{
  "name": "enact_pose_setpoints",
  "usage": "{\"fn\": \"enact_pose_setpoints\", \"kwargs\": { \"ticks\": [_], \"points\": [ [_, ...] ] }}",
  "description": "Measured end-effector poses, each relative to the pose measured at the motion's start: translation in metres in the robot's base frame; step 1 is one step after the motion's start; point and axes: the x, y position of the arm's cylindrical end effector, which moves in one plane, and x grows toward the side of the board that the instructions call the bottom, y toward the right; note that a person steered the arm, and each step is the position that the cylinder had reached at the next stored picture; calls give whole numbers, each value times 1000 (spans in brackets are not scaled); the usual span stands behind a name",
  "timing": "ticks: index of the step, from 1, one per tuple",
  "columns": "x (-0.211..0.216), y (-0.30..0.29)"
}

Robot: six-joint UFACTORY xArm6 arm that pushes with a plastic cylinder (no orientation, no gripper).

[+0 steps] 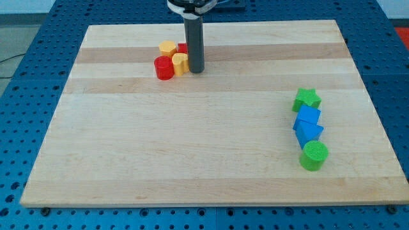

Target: Touch the bottom of green circle

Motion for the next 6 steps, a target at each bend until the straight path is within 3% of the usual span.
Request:
{"fn": "enact_pose_setpoints", "kwargs": {
  "ticks": [2,5,6],
  "points": [
    [-7,-71],
    [-38,-95],
    [-52,-145]
  ]
}}
